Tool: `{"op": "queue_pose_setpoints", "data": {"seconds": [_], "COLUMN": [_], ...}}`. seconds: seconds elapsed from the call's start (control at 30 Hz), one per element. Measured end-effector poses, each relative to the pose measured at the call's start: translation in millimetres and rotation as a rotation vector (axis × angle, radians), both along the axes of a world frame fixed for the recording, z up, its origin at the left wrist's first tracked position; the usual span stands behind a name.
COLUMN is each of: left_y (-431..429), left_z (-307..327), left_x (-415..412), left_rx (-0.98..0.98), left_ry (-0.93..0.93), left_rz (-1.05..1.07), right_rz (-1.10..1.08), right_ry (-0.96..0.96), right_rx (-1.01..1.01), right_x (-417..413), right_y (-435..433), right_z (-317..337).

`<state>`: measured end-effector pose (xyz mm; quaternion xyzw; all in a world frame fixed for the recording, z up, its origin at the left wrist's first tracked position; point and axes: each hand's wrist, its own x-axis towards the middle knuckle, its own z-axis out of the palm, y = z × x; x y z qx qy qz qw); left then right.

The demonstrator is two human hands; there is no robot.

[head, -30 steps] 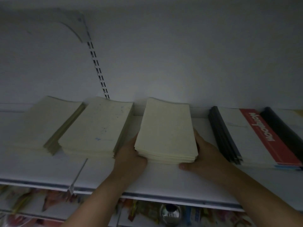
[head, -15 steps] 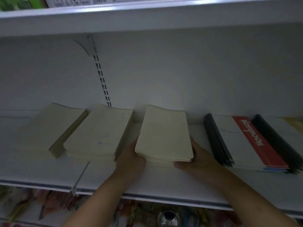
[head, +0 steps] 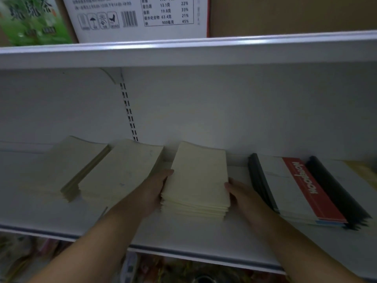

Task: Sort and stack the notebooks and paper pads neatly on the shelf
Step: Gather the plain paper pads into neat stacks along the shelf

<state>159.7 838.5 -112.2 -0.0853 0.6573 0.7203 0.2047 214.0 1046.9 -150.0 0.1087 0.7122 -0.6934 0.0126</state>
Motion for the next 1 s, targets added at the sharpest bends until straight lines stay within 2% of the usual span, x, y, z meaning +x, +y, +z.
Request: {"op": "queue_pose_setpoints", "data": {"seconds": [0.1,0.3,0.4,0.63,0.87,1.0], "left_y": [9,30,32,36,28,28], "left_z": [12,5,-8,7,12,11], "left_x": [-20,-64,-81,-68,-67,-65], "left_rx": [-0.195,-0.404,-0.500,-0.528,-0.464,-0.384], "left_ry": [-0.028,0.259,0.303,0.201,0.079,0.073], "left_rz": [-0.021,0.016,0.054,0.033,0.009,0.007], "right_rz": [-0.052,-0.171,-0.197,-0.243,-0.192,-0.206], "right_ry": [-0.054,-0.130,-0.114,-0.118,-0.130,-0.150], "right_rx": [0.035,-0.099,-0.080,-0.095,0.011,-0.151], "right_x": [-18,-36,-40,-42,-43,-39], "right_y": [-4,-9,-10,-8,-14,-14], "right_z": [2,6,4,-3,5,4]}}
